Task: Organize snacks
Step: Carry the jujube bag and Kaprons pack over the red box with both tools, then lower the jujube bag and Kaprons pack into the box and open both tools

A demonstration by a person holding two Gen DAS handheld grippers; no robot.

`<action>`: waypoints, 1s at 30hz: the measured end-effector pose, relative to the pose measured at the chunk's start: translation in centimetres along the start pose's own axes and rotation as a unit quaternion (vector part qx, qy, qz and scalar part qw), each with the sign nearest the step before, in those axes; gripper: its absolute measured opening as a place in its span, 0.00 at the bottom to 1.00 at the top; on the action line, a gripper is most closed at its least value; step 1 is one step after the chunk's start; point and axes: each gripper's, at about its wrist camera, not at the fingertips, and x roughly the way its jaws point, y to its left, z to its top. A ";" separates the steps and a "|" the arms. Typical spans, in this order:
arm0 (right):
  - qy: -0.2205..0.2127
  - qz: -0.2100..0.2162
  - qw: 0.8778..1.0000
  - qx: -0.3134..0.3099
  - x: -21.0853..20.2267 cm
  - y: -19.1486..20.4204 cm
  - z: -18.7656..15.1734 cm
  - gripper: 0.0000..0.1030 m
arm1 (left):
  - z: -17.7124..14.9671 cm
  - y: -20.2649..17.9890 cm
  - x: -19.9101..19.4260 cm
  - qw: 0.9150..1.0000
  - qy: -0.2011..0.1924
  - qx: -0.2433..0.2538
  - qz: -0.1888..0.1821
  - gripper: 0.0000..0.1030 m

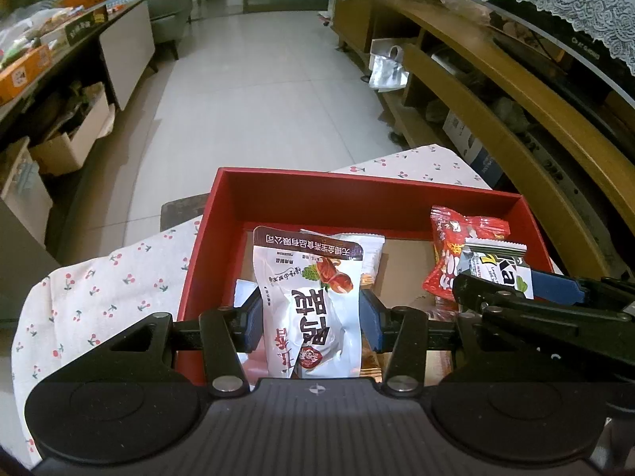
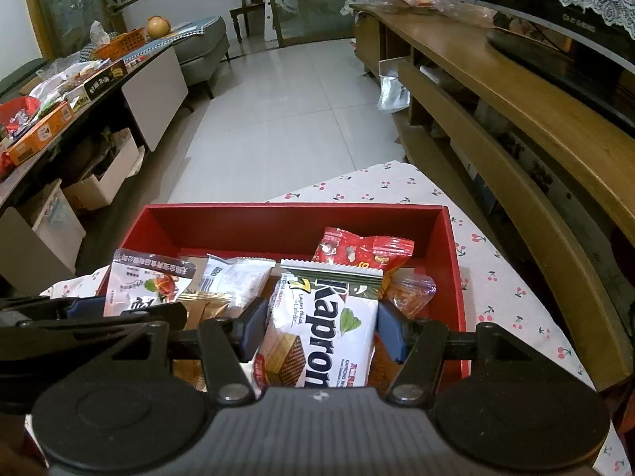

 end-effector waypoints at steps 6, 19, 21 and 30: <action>0.003 0.000 1.000 -0.003 0.5 0.3 0.0 0.67 | -0.1 0.2 0.3 1.000 0.005 -0.003 0.003 0.54; 0.005 -0.001 1.000 -0.006 1.1 0.4 0.0 0.67 | 0.0 0.3 0.9 1.000 0.011 -0.009 0.004 0.54; 0.005 -0.001 1.000 -0.007 1.1 0.5 0.0 0.67 | 0.0 0.3 1.1 1.000 0.014 -0.011 0.004 0.54; 0.003 -0.006 1.000 -0.021 1.7 0.8 -0.2 0.67 | -0.1 0.4 1.8 1.000 0.022 -0.014 0.011 0.54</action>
